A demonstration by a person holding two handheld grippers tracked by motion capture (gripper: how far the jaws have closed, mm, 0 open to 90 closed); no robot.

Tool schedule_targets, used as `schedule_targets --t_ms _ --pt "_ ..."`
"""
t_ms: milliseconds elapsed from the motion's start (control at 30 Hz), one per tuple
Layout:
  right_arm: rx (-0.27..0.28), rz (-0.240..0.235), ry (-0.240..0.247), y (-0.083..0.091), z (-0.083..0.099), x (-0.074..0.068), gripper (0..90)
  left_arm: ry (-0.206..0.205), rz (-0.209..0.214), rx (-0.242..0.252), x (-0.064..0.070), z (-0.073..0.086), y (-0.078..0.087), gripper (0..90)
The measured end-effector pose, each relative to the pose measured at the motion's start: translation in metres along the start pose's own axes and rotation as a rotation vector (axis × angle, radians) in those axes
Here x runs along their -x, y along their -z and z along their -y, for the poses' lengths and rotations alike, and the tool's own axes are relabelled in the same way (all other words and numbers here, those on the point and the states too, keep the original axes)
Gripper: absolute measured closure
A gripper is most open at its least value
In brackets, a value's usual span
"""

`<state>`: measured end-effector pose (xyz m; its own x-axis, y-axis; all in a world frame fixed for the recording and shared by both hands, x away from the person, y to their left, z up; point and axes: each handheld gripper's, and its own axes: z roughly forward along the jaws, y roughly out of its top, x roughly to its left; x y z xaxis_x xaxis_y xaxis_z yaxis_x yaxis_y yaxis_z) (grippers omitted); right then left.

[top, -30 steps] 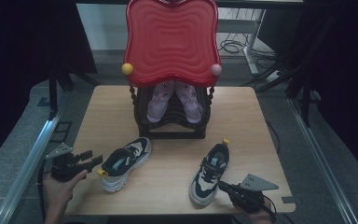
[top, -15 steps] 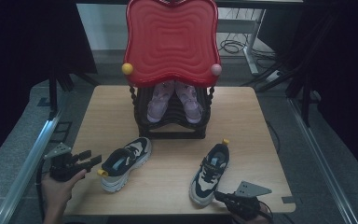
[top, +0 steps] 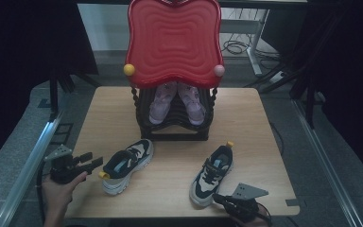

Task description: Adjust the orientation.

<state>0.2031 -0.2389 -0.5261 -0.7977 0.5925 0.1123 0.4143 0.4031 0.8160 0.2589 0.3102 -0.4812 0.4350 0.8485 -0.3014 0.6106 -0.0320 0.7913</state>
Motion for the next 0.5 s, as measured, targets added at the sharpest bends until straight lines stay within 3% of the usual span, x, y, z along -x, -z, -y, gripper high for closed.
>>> schedule_targets --t_ms 267,500 --pt "0.003 -0.005 0.006 -0.013 -0.008 -0.005 90.0 0.001 -0.003 0.001 0.0 0.0 0.001 39.9" --pt "0.007 0.027 0.042 -0.028 -0.018 -0.013 90.0 0.006 -0.006 0.008 -0.002 -0.001 0.003 39.8"
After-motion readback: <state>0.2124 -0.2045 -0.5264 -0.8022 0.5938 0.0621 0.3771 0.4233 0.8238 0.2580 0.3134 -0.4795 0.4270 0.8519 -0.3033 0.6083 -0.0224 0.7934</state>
